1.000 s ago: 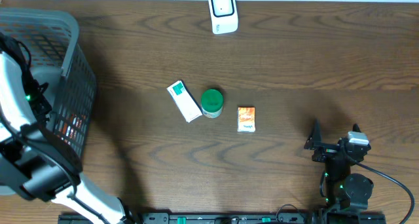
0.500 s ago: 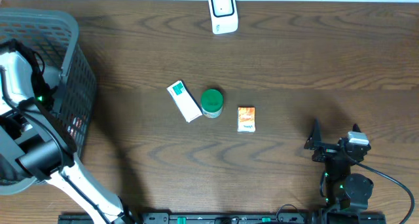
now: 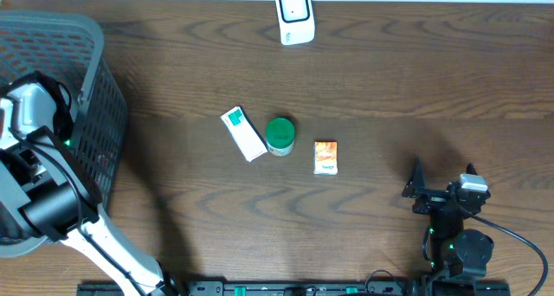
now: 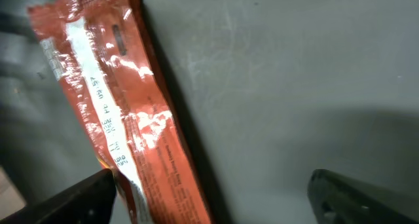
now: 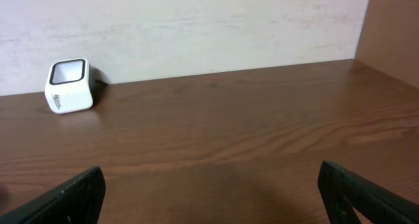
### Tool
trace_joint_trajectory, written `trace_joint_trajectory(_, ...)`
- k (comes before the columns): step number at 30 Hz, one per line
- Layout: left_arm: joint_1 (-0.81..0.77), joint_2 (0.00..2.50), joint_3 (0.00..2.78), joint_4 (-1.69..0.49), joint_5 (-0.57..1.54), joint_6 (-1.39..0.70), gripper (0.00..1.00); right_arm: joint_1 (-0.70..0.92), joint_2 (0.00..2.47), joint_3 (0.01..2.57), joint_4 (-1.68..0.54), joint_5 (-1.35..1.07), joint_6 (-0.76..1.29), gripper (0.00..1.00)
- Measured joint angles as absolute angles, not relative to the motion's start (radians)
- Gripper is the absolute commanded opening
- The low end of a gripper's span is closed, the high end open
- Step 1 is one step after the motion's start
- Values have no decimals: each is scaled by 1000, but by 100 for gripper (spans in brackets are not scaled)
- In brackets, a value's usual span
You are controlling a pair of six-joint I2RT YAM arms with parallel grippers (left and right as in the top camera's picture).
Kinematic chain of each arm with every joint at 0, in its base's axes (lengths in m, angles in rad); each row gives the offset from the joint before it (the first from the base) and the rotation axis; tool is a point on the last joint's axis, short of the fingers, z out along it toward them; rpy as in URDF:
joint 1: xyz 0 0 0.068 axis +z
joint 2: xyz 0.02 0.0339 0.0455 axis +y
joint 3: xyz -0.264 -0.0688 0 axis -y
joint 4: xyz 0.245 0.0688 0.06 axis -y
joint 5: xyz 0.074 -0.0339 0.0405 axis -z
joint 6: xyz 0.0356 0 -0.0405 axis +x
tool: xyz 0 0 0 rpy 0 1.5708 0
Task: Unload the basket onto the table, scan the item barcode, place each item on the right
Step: 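Reach the left gripper into the basket and grasp the red snack bar, then lift the red snack bar and swing it past the scanner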
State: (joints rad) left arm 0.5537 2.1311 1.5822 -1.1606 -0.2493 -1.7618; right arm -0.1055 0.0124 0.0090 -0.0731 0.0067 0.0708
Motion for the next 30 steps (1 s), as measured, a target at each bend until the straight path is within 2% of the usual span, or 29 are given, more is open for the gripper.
trace_joint_trajectory(2,554,2119,1559,-1124,-245,-1771,64,-105,12,9,-73,7,71,99)
trace_joint_trajectory(5,556,2106,1535,-1076,-234,-1778,56,-105,12,9,-73,7,71,99)
trace_joint_trajectory(9,559,2091,1511,-1049,-216,-1777,40,-105,12,9,-73,7,71,99)
trace_joint_trajectory(12,561,2089,1507,-1048,-205,-1775,34,-105,12,9,-73,7,71,99)
trace_joint_trajectory(15,562,2088,1507,-1052,-197,-1767,22,-105,12,9,-73,7,71,99)
trace_joint_trajectory(17,564,2086,1507,-1055,-191,-1755,19,-105,12,9,-73,7,71,99)
trace_joint_trajectory(20,568,2085,1507,-1055,-186,-1742,8,-105,12,9,-73,7,71,99)
trace_joint_trajectory(30,576,2091,1530,-1072,-169,-1624,7,-105,12,9,-73,7,71,99)
